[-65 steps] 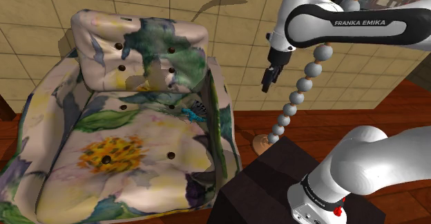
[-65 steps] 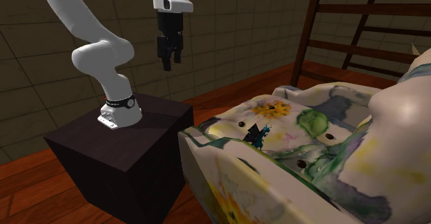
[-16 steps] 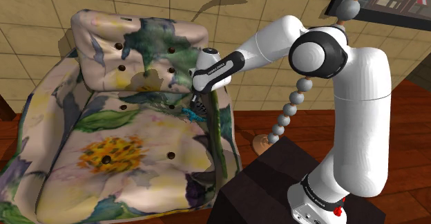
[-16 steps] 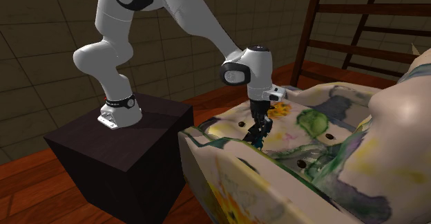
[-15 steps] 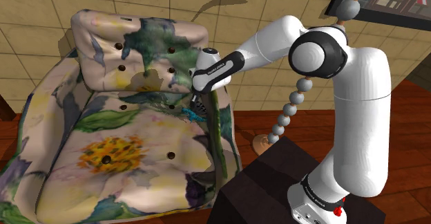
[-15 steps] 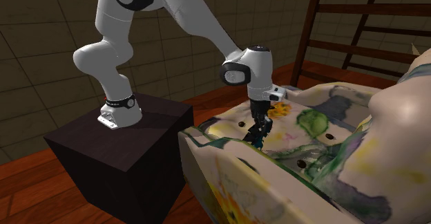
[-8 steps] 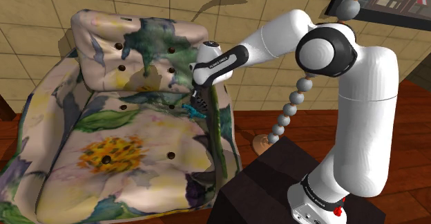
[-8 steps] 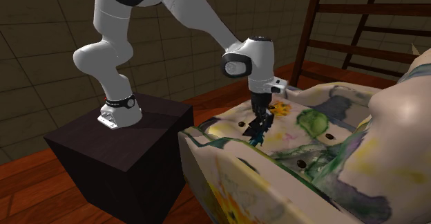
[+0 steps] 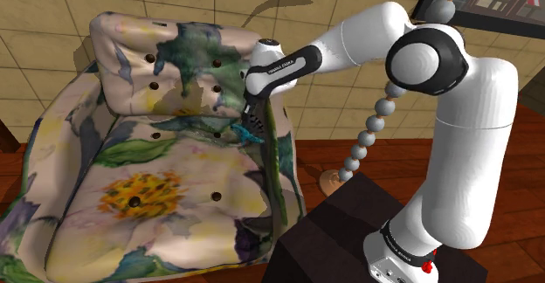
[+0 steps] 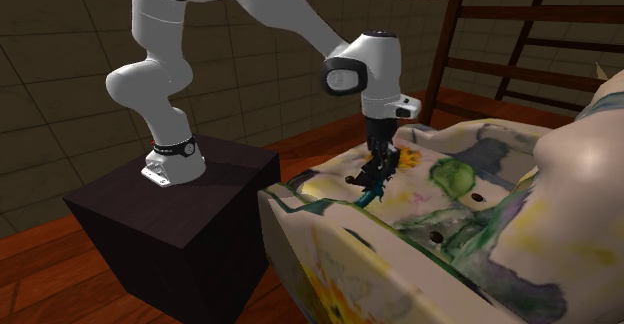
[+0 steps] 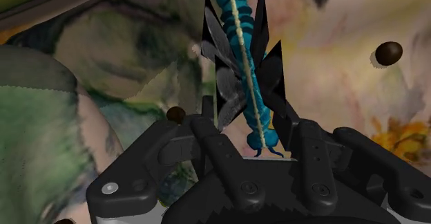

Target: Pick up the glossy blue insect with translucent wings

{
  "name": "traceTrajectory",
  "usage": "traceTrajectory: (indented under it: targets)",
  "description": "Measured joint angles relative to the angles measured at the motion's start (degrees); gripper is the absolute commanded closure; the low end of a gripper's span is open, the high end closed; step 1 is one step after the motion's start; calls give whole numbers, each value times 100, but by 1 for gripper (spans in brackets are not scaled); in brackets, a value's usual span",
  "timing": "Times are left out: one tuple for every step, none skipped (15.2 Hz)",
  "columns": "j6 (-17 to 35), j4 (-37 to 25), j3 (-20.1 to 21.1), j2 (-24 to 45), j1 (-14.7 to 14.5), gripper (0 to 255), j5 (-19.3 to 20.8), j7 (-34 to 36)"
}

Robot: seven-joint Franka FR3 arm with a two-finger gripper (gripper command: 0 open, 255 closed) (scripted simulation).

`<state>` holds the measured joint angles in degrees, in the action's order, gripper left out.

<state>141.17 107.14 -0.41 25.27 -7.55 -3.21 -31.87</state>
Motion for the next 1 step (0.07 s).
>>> traceTrajectory:
  targets:
    - [-37,-11,-1,-26,-8,255,5,13]
